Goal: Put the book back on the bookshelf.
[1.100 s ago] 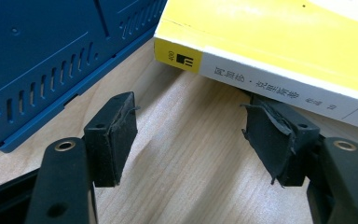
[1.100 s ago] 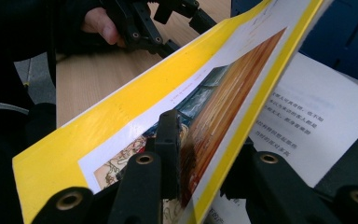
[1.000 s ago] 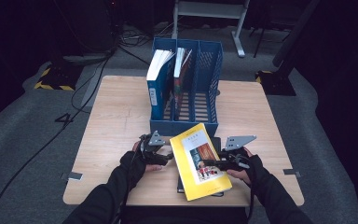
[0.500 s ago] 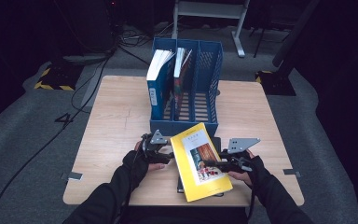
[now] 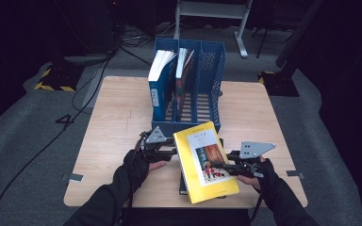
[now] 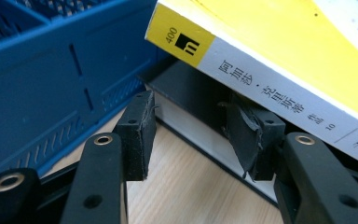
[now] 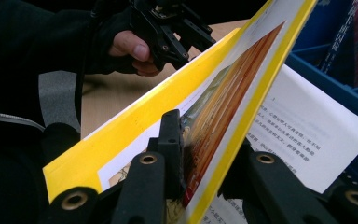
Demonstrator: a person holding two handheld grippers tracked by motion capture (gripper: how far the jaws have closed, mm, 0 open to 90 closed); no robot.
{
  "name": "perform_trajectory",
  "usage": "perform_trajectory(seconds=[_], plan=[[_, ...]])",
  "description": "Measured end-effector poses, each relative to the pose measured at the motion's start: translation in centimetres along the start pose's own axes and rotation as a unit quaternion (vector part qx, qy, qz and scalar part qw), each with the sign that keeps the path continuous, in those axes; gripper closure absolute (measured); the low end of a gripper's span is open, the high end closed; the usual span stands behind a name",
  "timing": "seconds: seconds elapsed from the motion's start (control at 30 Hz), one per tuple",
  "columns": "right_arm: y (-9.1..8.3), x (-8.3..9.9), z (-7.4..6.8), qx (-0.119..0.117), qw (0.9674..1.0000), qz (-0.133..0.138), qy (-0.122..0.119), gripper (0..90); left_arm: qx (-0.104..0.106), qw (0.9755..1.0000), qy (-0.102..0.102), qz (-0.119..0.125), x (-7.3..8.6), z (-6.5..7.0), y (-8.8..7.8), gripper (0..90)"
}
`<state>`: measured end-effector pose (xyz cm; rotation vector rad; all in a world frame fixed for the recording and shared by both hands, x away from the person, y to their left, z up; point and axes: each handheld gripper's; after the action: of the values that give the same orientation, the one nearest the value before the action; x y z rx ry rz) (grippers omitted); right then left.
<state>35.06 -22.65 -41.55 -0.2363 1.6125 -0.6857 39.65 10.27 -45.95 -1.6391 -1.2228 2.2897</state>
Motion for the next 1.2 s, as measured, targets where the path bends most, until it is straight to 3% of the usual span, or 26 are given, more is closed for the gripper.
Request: perform_trajectory(seconds=[0.17,0.33,0.47,0.7,0.8,0.97,1.2], plan=[[-0.6,-0.2,-0.2,-0.003,0.9998,0.018,-0.007,76.6,0.012,0.9997,0.007,0.021,-1.0,0.2,-0.3,53.5],[-1.1,-0.6,-0.1,0.009,0.9995,0.028,-0.01,77.5,0.021,0.9987,0.017,0.043,-2.2,0.4,-1.1,65.7],[-1.2,-0.6,0.1,0.016,0.9992,0.034,-0.01,79.7,0.03,0.997,0.03,0.064,-3.3,0.6,-1.9,73.6],[-0.8,-0.8,0.2,0.043,0.9985,0.024,-0.024,82.5,0.045,0.9929,0.053,0.097,-5.2,1.0,-3.0,79.0],[-0.7,-0.9,0.5,0.047,0.9984,0.024,-0.02,83.2,0.041,0.9923,0.067,0.096,-5.9,1.3,-3.4,80.8],[-0.5,-1.1,0.5,0.066,0.9972,0.028,-0.022,84.0,0.037,0.9919,0.072,0.098,-6.5,1.4,-3.8,82.6],[-0.3,-1.4,0.3,0.088,0.9951,0.03,-0.032,85.5,0.04,0.9889,0.094,0.108,-7.6,2.2,-4.6,83.5]])
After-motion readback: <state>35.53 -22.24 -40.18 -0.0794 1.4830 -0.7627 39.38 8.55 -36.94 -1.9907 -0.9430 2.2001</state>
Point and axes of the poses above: each handheld gripper's, and its own axes: y roughly forward along the jaws, x roughly out of its underside, z roughly to its right, and after that the axes turned 9 degrees about -z, right-handed
